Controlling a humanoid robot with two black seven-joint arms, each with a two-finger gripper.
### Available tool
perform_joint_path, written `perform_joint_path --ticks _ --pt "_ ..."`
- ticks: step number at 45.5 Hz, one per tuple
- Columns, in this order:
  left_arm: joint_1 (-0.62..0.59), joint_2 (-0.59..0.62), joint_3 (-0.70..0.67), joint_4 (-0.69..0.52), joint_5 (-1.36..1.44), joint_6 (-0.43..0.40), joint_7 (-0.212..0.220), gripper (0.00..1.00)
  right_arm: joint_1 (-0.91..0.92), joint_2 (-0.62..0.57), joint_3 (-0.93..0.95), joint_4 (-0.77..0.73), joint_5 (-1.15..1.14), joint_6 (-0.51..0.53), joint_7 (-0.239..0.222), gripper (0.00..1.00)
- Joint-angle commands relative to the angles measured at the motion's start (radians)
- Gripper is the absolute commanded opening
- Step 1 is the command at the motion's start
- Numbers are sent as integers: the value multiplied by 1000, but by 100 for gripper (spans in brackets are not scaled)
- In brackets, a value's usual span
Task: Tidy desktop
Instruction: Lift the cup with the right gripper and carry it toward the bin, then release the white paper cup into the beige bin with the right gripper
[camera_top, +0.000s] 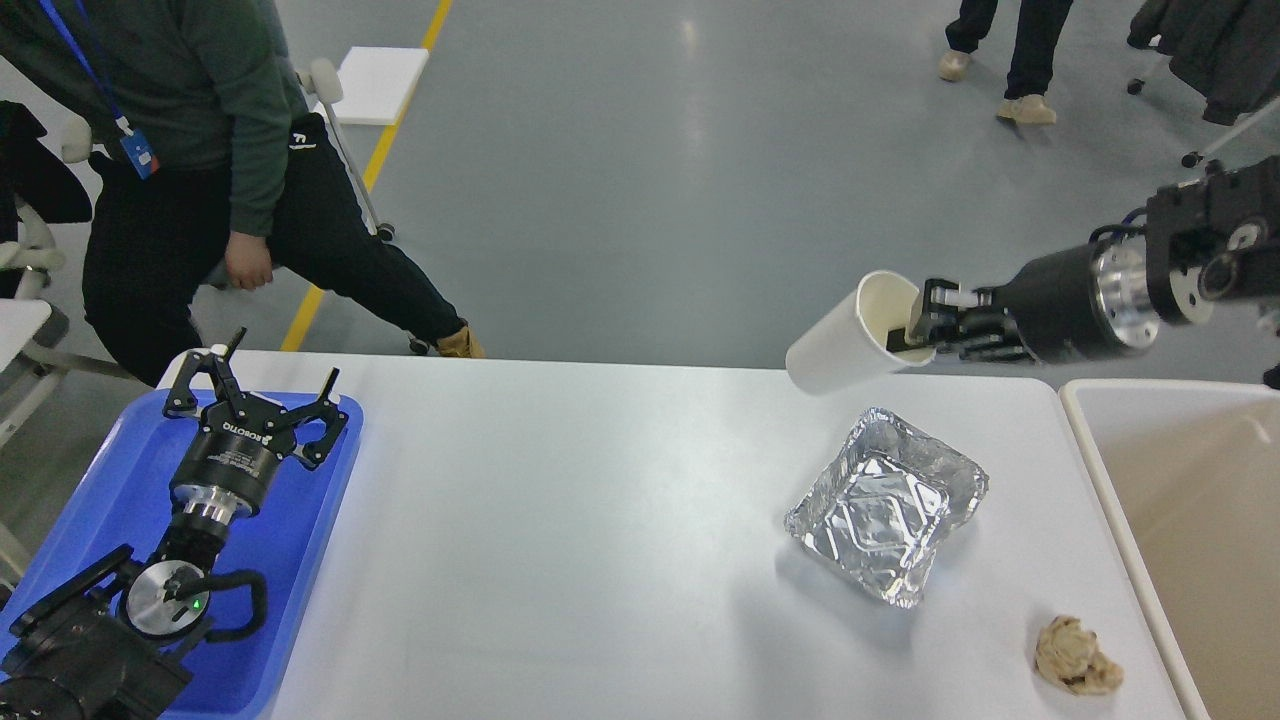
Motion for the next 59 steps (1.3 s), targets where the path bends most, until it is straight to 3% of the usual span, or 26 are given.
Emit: perform_joint_path --ticks 1,18,33,45,59 --pt "0 0 0 0 0 0 0 99 121 -46 -13 -5 -25 114 0 0" --pt "0 0 0 0 0 0 0 99 40 -86 -85 -104 -11 109 0 0" --pt "0 0 0 0 0 0 0 99 -178 -326 -100 -397 -19 135 -2 0" --pt "0 0 0 0 0 0 0 99 -522 -464 -28 -782 38 158 -5 0" --pt "0 0 0 0 0 0 0 99 -1100 -472 177 -1169 193 147 -34 0"
